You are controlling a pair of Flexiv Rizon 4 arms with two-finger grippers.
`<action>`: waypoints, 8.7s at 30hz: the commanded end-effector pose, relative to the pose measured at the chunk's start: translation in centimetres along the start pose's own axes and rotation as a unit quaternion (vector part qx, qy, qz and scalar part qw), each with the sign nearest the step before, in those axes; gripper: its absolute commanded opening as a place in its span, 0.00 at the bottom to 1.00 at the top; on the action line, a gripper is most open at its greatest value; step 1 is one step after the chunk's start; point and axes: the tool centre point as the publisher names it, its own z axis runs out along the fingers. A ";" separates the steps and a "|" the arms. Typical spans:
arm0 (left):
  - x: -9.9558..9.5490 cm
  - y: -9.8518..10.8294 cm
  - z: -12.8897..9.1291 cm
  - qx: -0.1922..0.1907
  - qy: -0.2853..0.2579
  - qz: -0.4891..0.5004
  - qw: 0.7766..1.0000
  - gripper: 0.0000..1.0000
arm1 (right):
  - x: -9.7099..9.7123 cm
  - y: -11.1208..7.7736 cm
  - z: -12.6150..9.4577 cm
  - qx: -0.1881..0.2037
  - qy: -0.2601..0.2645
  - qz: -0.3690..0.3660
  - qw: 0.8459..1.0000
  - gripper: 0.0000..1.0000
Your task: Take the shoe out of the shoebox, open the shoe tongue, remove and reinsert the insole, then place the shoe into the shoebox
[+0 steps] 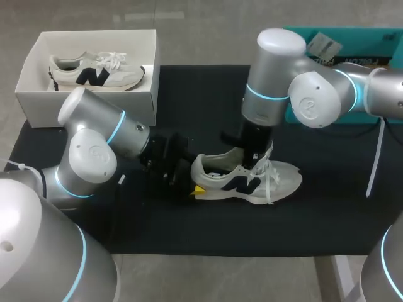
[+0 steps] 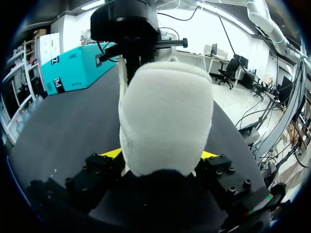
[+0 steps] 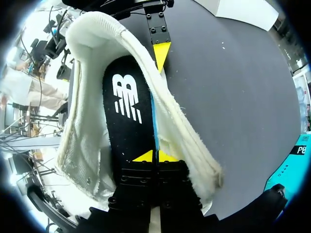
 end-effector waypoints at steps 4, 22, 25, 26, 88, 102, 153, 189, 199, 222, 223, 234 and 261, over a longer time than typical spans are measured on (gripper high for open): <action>0.0 0.3 0.1 -0.002 0.000 0.000 1.000 0.00 | 0.9 -1.3 -2.1 -0.014 -0.026 -0.001 1.000 0.00; 0.0 0.3 0.1 -0.002 0.000 0.000 1.000 0.00 | 2.0 0.2 -5.3 -0.039 -0.064 -0.048 0.996 0.00; 0.0 0.3 0.1 -0.002 0.000 0.000 1.000 0.00 | 2.2 -0.5 -5.5 -0.037 -0.064 -0.051 0.996 0.00; 0.0 0.3 0.1 -0.002 0.000 0.000 1.000 0.00 | 2.3 -0.8 -5.5 -0.036 -0.064 -0.051 0.996 0.00; 0.0 0.3 0.1 -0.002 0.000 0.000 1.000 0.00 | 1.7 0.4 -7.8 -0.184 -0.071 -0.131 0.971 0.00; 0.0 0.3 0.1 -0.002 0.000 0.000 1.000 0.00 | 1.2 2.7 -8.0 -0.235 -0.052 -0.148 0.959 0.00; 0.0 0.3 0.1 -0.002 0.000 0.000 1.000 0.00 | 4.1 5.9 -22.1 -0.433 -0.059 -0.184 0.880 0.00; 0.0 0.3 0.1 -0.002 0.000 0.000 1.000 0.00 | 10.4 2.7 -28.2 -0.483 -0.124 0.011 0.867 0.00; 0.0 0.3 0.1 -0.002 0.000 0.000 1.000 0.00 | 15.5 1.5 -31.0 -0.516 -0.136 0.089 0.841 0.00; 0.0 0.3 0.1 -0.002 0.000 0.000 1.000 0.00 | 22.5 -1.3 -30.9 -0.541 -0.139 0.227 0.797 0.00; 0.0 0.3 0.1 -0.002 0.000 0.000 1.000 0.00 | 22.7 -1.3 -30.9 -0.540 -0.139 0.227 0.798 0.00; 0.0 0.3 0.1 -0.002 0.000 0.000 1.000 0.00 | 21.0 -1.5 -31.6 -0.542 -0.141 0.184 0.807 0.00; 0.0 0.3 0.1 -0.002 0.000 0.000 1.000 0.00 | 13.7 3.8 -32.7 -0.518 -0.091 0.082 0.846 0.00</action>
